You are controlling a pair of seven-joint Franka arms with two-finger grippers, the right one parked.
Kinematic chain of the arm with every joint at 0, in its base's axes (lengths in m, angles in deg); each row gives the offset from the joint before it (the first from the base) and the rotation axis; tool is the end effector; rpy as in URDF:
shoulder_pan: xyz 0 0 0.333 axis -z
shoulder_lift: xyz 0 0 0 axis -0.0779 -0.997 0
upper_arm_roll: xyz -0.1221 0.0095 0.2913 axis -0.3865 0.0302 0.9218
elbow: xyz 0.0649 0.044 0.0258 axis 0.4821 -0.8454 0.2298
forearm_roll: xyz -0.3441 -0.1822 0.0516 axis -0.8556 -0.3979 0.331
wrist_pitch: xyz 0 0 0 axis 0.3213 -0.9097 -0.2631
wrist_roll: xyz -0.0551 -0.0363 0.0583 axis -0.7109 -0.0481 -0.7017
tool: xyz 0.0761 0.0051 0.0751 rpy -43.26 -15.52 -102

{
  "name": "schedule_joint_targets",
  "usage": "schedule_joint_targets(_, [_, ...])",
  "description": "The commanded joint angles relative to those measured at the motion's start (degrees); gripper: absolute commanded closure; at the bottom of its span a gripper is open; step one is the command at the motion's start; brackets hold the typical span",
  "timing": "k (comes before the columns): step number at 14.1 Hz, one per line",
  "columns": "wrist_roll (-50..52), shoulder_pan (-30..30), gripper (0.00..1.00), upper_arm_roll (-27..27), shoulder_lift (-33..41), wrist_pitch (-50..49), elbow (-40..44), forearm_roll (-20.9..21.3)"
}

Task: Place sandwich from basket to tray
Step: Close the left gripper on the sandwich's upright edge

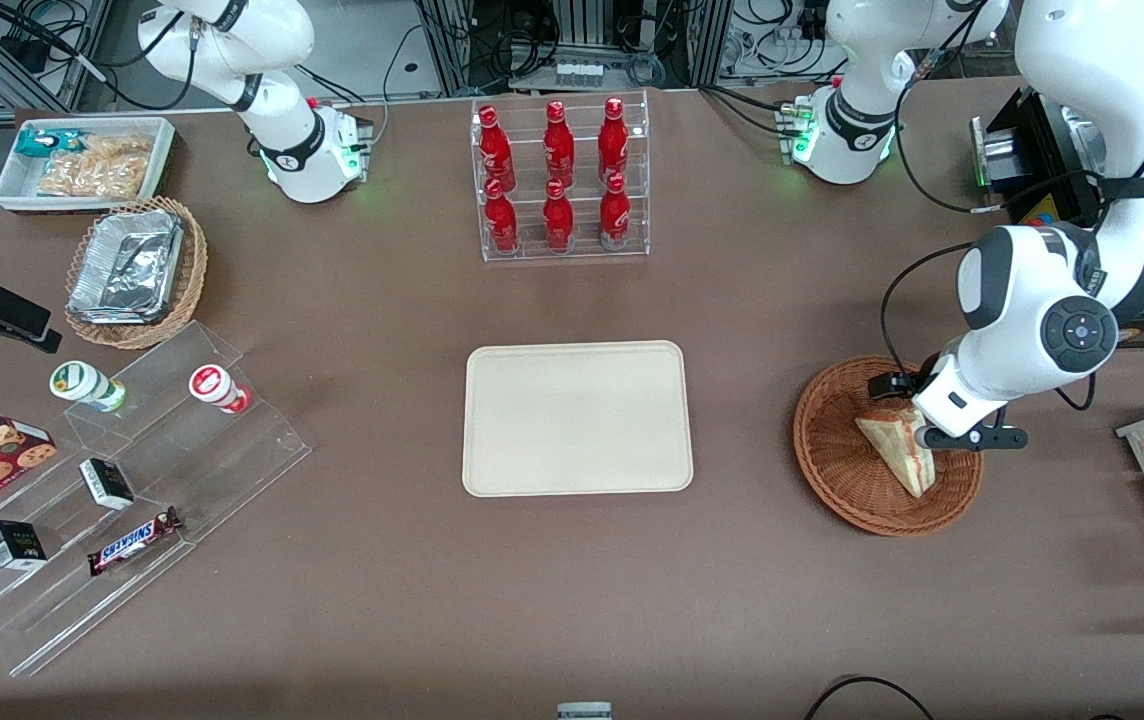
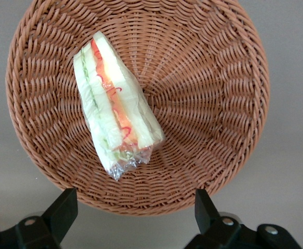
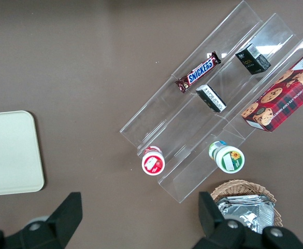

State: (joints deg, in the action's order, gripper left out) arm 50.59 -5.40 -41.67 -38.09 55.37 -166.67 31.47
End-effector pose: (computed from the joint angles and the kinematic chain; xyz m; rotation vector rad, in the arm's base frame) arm 0.5783 -0.0421 0.3110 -3.1299 0.0185 0.2295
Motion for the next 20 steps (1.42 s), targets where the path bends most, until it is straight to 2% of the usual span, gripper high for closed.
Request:
schedule_joint_targets(1, [5.2, -0.4, 0.00, 0.6, 0.3, 3.1, -0.8, 0.8])
schedule_joint_targets(10, [28.0, -0.4, 0.00, 0.7, -3.2, 15.1, -2.5, 0.8])
schedule_joint_targets(16, [31.2, -0.4, 0.00, 0.7, -6.2, 17.2, -2.4, 0.8])
schedule_joint_targets(17, [31.4, -0.4, 0.10, 0.7, -6.3, 17.4, -2.5, 0.8])
schedule_joint_targets(18, [32.1, -0.4, 0.33, 0.7, -6.3, 17.4, -2.6, 0.8])
schedule_joint_targets(20, [32.7, -0.4, 0.72, 0.7, -6.3, 17.4, -2.5, 0.8])
